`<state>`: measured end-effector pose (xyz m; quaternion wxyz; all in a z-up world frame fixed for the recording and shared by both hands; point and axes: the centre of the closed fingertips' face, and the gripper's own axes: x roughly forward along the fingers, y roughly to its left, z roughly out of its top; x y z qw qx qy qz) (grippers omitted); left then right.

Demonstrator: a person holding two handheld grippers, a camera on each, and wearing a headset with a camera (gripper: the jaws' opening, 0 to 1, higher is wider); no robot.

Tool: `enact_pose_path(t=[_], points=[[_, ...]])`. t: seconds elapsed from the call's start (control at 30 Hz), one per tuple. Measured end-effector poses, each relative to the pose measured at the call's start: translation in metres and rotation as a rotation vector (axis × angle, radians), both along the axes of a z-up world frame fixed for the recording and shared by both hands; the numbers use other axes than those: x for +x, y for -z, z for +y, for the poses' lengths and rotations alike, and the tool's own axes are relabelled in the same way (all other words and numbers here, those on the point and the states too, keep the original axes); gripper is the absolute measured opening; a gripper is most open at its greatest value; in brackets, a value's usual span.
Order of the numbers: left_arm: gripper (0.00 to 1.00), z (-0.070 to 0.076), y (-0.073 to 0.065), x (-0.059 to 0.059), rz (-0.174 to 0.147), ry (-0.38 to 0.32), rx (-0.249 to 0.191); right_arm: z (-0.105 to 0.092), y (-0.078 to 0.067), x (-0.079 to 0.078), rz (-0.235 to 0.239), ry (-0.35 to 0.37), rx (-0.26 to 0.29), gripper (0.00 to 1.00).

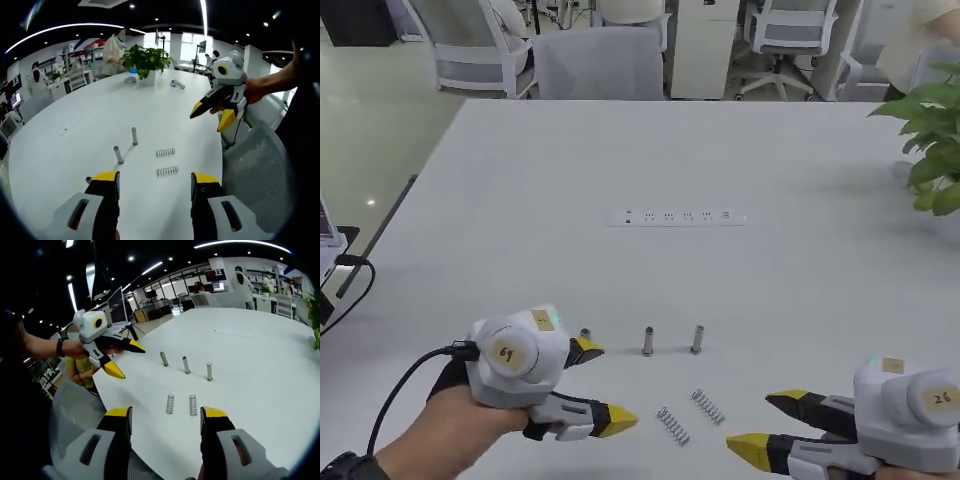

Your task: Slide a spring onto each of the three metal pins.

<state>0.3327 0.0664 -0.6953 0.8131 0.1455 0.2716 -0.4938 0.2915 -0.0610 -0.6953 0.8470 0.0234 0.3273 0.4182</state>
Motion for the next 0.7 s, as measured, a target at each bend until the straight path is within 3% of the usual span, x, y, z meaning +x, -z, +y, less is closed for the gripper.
enact_pose_path(t=[0.7], points=[[0.5,-0.031,0.024,-0.004,-0.028,0.214,0.126,-0.003,-0.002,-0.003,-0.001,0.009,0.002,0.53]])
